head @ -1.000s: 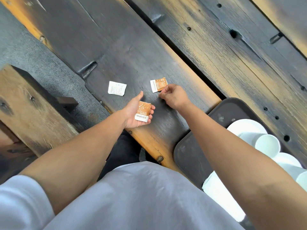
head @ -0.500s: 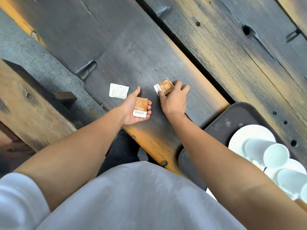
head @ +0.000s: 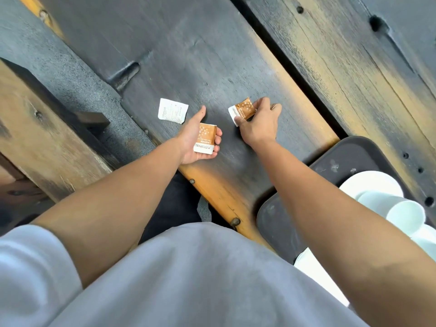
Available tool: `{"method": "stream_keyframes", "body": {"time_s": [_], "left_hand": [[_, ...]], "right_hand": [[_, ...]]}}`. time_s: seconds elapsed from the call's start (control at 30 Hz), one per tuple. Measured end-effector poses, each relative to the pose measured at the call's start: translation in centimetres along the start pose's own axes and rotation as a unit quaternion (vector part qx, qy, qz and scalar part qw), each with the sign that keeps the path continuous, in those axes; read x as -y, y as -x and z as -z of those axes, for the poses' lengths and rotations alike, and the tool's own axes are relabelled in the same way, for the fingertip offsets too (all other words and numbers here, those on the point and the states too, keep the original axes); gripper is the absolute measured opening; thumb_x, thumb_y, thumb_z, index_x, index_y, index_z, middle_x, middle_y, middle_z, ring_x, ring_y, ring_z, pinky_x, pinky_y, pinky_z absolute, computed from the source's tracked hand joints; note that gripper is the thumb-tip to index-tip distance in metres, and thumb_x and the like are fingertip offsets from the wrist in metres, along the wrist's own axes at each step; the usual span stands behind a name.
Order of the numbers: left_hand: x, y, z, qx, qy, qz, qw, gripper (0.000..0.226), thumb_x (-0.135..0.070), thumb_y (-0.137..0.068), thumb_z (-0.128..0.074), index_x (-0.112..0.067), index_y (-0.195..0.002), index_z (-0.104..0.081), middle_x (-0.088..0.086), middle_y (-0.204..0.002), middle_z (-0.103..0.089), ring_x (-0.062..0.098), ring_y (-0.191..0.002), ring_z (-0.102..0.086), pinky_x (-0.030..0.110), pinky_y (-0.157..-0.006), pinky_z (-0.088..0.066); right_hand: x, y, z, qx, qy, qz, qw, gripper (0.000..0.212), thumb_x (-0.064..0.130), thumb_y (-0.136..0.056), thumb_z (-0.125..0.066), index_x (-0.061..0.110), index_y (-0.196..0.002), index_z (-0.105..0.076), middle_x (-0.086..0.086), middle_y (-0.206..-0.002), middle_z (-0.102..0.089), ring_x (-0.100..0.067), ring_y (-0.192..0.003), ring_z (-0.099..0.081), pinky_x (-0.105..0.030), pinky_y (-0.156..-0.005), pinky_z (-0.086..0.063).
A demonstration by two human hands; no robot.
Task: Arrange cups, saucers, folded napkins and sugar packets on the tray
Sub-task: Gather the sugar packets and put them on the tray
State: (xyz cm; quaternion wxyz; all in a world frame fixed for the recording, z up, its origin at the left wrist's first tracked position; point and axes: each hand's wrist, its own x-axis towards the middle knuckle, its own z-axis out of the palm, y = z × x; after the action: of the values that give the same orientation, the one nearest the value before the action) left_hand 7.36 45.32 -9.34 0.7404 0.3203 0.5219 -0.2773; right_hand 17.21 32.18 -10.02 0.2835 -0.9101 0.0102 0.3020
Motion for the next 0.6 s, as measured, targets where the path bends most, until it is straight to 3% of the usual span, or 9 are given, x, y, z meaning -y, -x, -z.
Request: {"method": "stream_keyframes", "body": {"time_s": [0.23,0.37,0.6], "left_hand": [[0.6,-0.4,-0.4,-0.015,-0.028,-0.042,0.999,0.071,-0.072,-0.092,-0.041,-0.009,-0.068,-0.063,0.008,-0.062,-0.058,0.023,-0.049,-0.053,0.028,-0.053,-0.046],[0.7,-0.4,-0.7,-0.021,-0.031,-0.055,0.998,0.072,-0.073,-0.091,-0.041,-0.009,-0.067,-0.062,0.007,-0.060,-0.059,0.022,-0.048,-0.052,0.028,-0.052,-0.045],[0.9,-0.6,-0.9,-0.034,-0.034,-0.071,0.996,0.076,-0.075,-0.090,-0.040,-0.007,-0.064,-0.063,0.007,-0.057,-0.058,0.021,-0.046,-0.052,0.027,-0.050,-0.045]], "right_hand": [[-1.7,-0.8,0.5,0.013,0.001,0.053,0.998,0.036,0.022,-0.082,-0.074,0.010,-0.110,-0.054,-0.001,-0.111,-0.032,-0.016,-0.087,-0.046,-0.025,-0.087,-0.041],[-2.2,-1.1,0.8,0.012,0.020,0.080,0.997,0.032,0.022,-0.085,-0.072,0.011,-0.110,-0.057,-0.001,-0.110,-0.033,-0.013,-0.088,-0.042,-0.017,-0.082,-0.033],[-2.4,-1.1,0.9,0.012,0.041,0.107,0.993,0.032,0.023,-0.086,-0.070,0.011,-0.113,-0.057,-0.001,-0.112,-0.032,-0.012,-0.089,-0.042,-0.014,-0.082,-0.031]]}}
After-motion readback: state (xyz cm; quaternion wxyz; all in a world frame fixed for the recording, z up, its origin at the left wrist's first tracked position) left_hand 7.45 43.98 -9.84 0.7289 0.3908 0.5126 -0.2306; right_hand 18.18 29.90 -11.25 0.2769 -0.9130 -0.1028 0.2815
